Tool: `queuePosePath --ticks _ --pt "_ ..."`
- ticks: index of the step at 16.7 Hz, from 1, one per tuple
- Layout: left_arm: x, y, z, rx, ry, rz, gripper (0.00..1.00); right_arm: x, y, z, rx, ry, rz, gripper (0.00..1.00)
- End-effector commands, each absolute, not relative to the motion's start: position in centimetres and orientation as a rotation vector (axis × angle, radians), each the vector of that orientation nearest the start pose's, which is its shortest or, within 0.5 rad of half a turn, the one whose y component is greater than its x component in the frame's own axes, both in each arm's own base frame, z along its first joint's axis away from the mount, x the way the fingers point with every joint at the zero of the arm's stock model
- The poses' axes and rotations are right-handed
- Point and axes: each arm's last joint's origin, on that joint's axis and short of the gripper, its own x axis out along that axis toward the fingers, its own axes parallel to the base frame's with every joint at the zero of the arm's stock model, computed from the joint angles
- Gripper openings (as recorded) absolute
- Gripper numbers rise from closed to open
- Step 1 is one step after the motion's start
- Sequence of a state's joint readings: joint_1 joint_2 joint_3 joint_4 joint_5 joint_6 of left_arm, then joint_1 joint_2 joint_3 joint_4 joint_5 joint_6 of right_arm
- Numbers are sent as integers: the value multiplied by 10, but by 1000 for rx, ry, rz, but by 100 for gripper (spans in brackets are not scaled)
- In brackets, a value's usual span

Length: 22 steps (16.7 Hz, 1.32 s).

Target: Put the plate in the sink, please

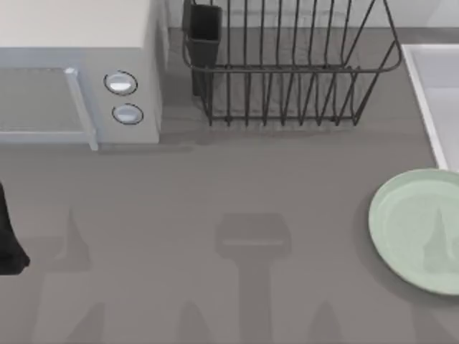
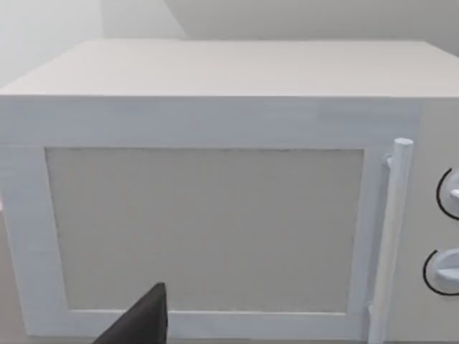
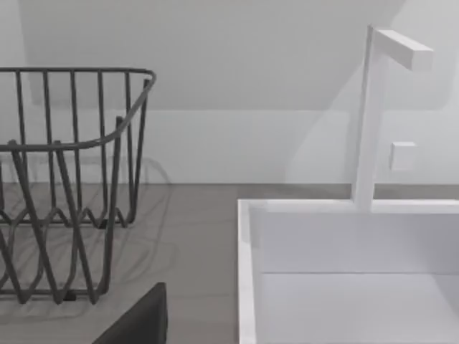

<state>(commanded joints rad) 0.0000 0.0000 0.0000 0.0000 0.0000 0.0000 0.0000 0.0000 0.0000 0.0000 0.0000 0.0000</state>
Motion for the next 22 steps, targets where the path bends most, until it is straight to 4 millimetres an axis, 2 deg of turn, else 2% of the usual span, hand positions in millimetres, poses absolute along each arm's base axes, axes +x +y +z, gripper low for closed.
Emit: queuePosePath --ticks 6,9,12,14,17,19,22 --pt "106 -1 160 0 0 0 100 106 0 166 9 26 9 100" --pt "106 -1 160 0 0 0 100 109 4 185 41 131 40 100" --pt "106 -1 160 0 0 0 100 122 11 212 80 316 77 100" --pt "106 -1 160 0 0 0 100 139 18 230 103 473 98 100" --pt "106 -1 160 0 0 0 100 177 36 248 121 738 115 100" --pt "106 -1 160 0 0 0 100 207 52 252 120 920 112 100" --pt "106 -1 160 0 0 0 100 252 80 243 98 1174 87 100"
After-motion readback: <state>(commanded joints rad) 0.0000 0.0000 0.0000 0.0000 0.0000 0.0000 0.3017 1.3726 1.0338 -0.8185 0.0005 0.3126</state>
